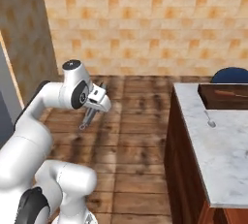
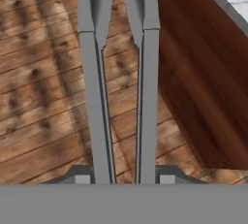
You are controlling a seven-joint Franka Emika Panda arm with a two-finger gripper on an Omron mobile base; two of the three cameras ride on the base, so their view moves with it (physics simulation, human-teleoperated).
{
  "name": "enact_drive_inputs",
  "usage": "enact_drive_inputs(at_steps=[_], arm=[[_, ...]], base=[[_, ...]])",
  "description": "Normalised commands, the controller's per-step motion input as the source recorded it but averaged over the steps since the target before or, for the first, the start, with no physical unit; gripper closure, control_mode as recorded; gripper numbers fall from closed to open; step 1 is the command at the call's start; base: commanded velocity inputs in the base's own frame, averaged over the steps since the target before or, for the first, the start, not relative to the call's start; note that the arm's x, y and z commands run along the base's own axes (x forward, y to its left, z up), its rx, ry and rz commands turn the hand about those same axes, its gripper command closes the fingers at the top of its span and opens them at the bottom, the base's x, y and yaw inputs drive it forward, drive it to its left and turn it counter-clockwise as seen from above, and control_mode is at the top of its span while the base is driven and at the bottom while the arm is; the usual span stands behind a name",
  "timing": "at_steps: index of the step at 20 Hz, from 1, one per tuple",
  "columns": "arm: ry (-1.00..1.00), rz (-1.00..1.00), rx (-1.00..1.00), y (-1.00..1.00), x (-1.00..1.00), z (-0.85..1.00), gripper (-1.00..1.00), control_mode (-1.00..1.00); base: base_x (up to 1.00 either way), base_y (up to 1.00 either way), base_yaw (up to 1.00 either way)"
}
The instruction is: Take the tongs from the drawer on the right and place them on the dining counter next to the tray containing the hot dog.
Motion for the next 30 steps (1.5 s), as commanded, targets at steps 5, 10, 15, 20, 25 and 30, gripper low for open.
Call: enact_drive_inputs(at_steps=[5,10,15,20,25,30], arm=[[0.00,0.00,0.00,0.00,0.00,0.00,1.00,1.00],[0.00,0.00,0.00,0.00,0.00,0.00,1.00,1.00],[0.00,0.00,0.00,0.00,0.00,0.00,1.00,1.00],[0.00,0.00,0.00,0.00,0.00,0.00,1.00,1.00],[0.00,0.00,0.00,0.00,0.00,0.00,1.00,1.00],[0.00,0.00,0.00,0.00,0.00,0.00,1.00,1.00]], base=[[0.86,0.39,-0.25],[0.79,0.57,-0.40],[0.56,0.56,-0.49],[0.53,0.56,-0.51],[0.41,0.59,-0.57],[0.06,0.59,-0.66]])
